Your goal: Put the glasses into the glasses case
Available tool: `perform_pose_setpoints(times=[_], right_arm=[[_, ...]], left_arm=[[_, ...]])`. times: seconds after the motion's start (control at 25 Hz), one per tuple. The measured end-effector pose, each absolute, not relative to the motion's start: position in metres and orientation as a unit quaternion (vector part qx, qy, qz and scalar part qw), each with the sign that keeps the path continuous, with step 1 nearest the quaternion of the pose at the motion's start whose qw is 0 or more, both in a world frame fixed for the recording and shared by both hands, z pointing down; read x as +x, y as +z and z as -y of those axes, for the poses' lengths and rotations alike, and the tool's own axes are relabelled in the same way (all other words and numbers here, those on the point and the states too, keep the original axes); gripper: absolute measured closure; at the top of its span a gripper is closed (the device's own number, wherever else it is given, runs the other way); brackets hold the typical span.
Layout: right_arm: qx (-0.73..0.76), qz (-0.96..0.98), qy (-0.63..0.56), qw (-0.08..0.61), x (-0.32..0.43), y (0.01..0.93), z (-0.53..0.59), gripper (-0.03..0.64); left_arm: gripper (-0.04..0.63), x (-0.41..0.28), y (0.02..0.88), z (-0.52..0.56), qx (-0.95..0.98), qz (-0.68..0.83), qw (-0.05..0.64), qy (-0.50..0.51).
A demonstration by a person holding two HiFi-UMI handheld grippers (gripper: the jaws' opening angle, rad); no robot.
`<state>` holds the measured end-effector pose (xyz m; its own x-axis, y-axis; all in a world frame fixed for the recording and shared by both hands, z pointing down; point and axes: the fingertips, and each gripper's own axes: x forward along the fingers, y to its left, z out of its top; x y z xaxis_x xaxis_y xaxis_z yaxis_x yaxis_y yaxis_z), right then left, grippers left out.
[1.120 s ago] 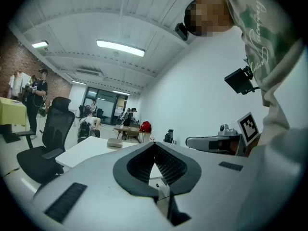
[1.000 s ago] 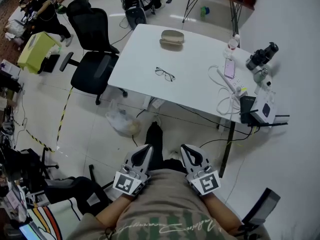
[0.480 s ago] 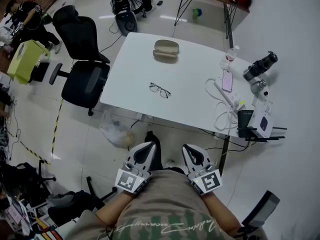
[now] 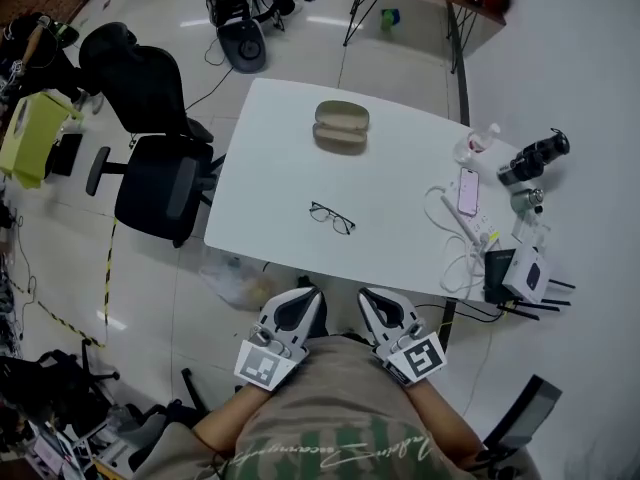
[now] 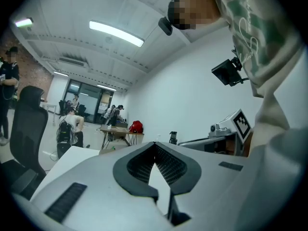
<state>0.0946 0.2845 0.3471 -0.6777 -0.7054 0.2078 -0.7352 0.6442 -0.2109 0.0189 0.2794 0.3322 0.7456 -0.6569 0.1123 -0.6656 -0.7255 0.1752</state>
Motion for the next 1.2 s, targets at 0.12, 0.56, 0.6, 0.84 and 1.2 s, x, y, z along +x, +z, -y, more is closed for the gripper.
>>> perform_pose_setpoints(times=[0.12, 0.56, 0.6, 0.84, 1.2], right_arm=[[0.405, 0.903, 0.123, 0.072, 0.078, 0.346, -0.256, 0.604], [0.423, 0.884, 0.139, 0.141, 0.063, 0.368, -0.207, 0.604], [0.424, 0.882, 0.142, 0.149, 0.065, 0.372, -0.206, 0.604], [0.441, 0.86, 0.201, 0.157, 0.088, 0.386, -0.183, 0.604], [0.351, 0.906, 0.185, 0.148, 0.087, 0.383, -0.152, 0.604]], left_arm=[[0.591, 0.008, 0.336, -0.252, 0.934, 0.341, 0.106, 0.031], [0.591, -0.001, 0.338, -0.189, 0.956, 0.29, 0.043, 0.026], [0.591, 0.001, 0.341, -0.187, 0.955, 0.291, 0.048, 0.028], [0.591, 0.005, 0.367, -0.167, 0.924, 0.343, 0.162, 0.04], [0.591, 0.019, 0.341, -0.141, 0.916, 0.383, 0.119, 0.021]])
